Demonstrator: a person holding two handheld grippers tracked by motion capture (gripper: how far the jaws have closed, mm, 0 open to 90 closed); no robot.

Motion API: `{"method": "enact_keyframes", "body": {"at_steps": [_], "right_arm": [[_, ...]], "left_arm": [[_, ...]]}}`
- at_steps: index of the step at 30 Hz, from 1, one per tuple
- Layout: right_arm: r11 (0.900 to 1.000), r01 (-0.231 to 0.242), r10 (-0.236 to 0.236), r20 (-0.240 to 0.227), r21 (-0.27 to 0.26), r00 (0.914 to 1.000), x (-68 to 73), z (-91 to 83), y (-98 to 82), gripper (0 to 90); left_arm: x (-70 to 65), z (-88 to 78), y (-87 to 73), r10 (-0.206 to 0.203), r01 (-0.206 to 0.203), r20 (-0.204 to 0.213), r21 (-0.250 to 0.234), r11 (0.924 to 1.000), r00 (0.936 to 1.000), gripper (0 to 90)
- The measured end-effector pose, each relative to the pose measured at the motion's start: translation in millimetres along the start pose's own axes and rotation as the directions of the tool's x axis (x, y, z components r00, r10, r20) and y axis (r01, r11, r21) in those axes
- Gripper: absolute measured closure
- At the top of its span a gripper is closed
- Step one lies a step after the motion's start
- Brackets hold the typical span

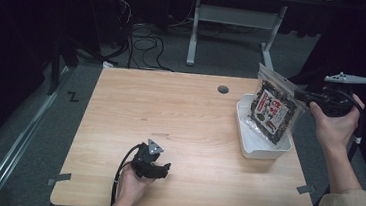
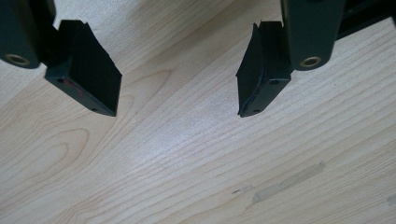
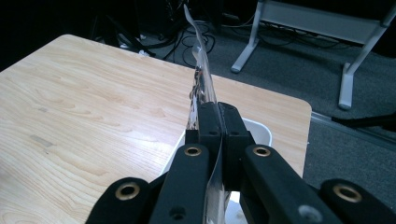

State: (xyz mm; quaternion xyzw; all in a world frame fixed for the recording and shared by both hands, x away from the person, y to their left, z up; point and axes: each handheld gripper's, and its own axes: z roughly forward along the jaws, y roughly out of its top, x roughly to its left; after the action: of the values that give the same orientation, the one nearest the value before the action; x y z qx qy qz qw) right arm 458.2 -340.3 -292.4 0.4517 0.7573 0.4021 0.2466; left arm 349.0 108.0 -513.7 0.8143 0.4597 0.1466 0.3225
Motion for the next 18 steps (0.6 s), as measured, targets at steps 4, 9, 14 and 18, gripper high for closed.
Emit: {"method": "enact_keyframes", "body": {"at_steps": [4,9,14,18], "right_arm": [[1.0,-0.011,0.011,-0.007,0.002,0.9999,-2.2,3.0,-5.8,90.0],[1.0,-0.023,0.023,-0.012,0.002,0.9997,-4.7,5.3,-12.0,90.0],[1.0,-0.026,0.026,-0.014,0.008,0.9996,-6.3,3.7,-14.9,90.0],[0.999,-0.04,0.04,-0.011,0.014,0.9991,-8.9,2.8,-18.0,90.0]], "left_arm": [[-0.5,0.0,0.0,-0.002,0.002,-0.001,-0.001,1.0,1.0,31.0],[-0.5,0.4,0.0,0.002,-0.002,-0.001,0.003,1.0,1.0,31.0],[-0.6,-0.6,-0.1,0.0,0.0,-0.002,-0.003,1.0,1.0,31.0],[-0.7,0.1,-0.1,0.001,-0.001,0.0,0.0,1.0,1.0,31.0]]}}
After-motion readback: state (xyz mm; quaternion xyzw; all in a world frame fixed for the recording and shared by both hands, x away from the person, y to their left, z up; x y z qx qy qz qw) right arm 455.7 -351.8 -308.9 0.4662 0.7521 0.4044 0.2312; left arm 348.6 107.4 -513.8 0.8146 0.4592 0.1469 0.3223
